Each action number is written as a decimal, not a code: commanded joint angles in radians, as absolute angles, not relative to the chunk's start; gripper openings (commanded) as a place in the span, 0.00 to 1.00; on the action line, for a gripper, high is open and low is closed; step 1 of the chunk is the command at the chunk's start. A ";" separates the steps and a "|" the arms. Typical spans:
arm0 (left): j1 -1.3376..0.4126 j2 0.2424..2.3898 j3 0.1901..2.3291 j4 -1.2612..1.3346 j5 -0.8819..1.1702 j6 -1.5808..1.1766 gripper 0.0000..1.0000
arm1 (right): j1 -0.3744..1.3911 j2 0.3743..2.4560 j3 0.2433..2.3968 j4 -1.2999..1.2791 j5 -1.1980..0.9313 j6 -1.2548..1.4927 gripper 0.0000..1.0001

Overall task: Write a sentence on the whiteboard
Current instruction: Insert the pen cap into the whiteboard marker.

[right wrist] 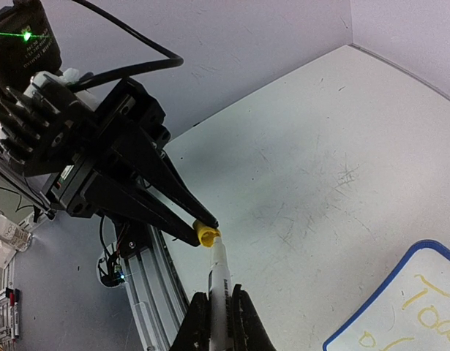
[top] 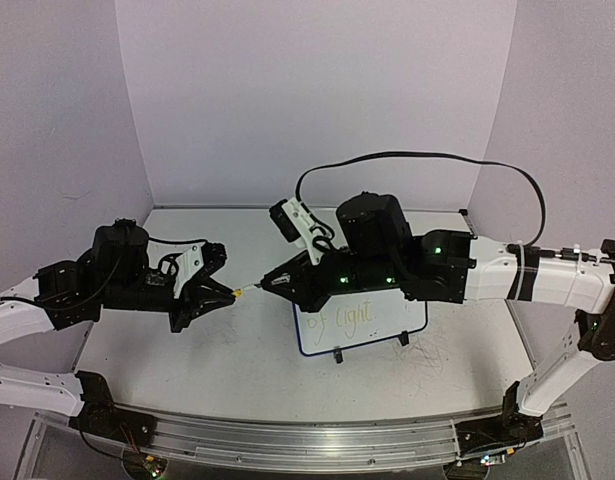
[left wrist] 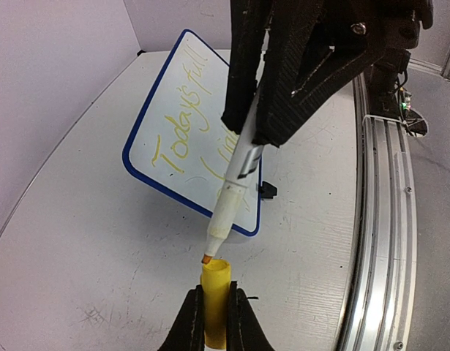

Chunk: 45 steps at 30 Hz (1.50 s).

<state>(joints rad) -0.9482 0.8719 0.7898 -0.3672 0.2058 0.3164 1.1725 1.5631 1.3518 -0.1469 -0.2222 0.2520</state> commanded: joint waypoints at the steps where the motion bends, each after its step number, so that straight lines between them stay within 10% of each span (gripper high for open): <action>1: -0.950 0.870 0.796 -0.321 0.193 0.327 0.00 | 1.193 1.543 1.344 -0.117 -0.253 0.243 0.00; 45: -0.980 0.936 0.930 -0.321 0.378 0.300 0.00 | 1.194 1.781 1.509 -0.293 -0.648 0.100 0.00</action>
<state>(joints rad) -0.9764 0.9543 0.8452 -0.5383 0.3650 0.3200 1.1629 1.7173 1.4824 -0.3256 -0.4910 0.1250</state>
